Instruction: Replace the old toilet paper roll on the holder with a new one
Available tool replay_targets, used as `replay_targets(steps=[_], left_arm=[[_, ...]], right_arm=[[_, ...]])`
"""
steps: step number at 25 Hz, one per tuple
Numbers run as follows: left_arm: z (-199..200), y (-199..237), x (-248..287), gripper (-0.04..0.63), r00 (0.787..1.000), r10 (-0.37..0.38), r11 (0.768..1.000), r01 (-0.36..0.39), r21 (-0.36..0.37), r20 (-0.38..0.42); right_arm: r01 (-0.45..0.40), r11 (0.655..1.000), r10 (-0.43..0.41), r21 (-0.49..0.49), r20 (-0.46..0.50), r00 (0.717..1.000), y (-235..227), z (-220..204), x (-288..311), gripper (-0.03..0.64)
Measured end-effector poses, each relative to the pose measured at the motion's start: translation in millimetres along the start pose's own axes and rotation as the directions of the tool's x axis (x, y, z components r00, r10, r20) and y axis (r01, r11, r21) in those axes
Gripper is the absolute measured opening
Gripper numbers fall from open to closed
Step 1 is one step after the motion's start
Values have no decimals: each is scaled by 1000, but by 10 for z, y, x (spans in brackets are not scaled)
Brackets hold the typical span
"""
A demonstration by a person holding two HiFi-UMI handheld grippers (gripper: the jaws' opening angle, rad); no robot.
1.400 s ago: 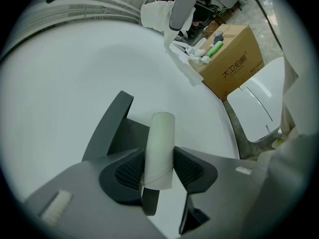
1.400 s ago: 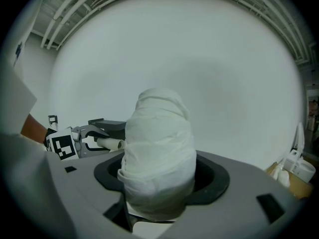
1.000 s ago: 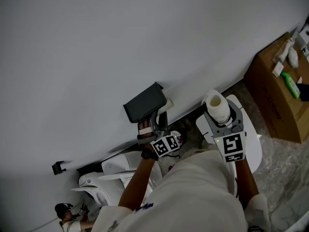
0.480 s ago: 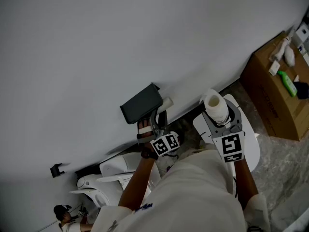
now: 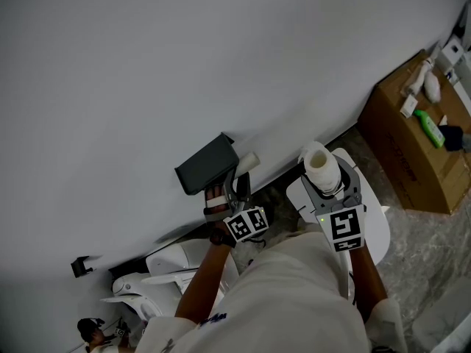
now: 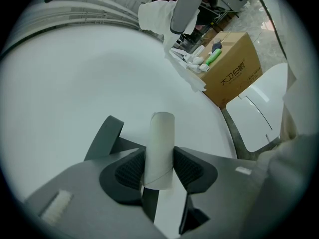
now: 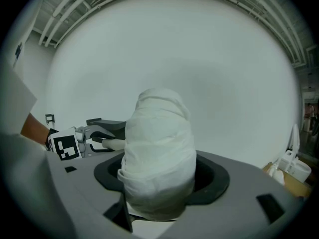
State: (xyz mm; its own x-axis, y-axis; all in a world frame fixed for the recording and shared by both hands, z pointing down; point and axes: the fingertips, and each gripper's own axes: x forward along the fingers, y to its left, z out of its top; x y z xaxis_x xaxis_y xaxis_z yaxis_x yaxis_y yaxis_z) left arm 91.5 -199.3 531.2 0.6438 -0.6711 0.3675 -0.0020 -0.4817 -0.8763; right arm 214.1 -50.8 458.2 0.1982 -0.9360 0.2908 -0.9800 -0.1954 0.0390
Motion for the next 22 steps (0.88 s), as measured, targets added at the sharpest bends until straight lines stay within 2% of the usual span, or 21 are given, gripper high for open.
replay_targets(steps=[22], left_arm=[[311, -33, 16, 183, 1000, -11, 999, 12, -35, 29]], right_arm=[[24, 1000, -24, 13, -14, 1000, -137, -124, -170, 304]])
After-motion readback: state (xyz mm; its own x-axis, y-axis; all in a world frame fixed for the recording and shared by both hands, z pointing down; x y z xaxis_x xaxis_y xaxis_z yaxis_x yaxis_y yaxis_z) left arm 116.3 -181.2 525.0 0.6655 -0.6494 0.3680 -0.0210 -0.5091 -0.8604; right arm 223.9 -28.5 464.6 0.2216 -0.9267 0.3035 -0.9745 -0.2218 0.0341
